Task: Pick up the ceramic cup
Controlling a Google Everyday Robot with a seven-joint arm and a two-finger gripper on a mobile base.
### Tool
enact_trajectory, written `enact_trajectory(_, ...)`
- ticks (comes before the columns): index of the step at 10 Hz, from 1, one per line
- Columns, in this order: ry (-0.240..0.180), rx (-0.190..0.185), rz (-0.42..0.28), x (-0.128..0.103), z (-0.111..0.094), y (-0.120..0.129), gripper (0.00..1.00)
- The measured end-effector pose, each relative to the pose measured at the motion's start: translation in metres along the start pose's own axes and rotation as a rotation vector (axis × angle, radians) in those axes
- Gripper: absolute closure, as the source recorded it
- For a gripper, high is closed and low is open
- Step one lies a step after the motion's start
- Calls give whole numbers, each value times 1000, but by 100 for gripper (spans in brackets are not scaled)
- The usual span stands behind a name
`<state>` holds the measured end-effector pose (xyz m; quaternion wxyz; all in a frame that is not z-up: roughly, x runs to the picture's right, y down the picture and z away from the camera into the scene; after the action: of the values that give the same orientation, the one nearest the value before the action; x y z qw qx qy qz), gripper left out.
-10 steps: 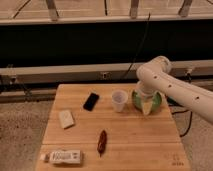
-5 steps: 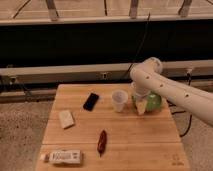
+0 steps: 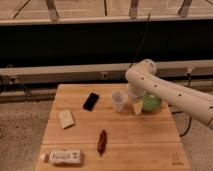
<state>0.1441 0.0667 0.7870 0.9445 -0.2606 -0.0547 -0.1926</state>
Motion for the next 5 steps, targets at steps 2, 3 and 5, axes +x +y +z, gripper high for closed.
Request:
enact_trajectory(2,-2,-4,-29,-6,7,-3,20)
enact_trajectory(3,-5,-6,-41,-9,10,-4,20)
enact_trajectory(5,-8,-9,-65,-13,17,-6,20)
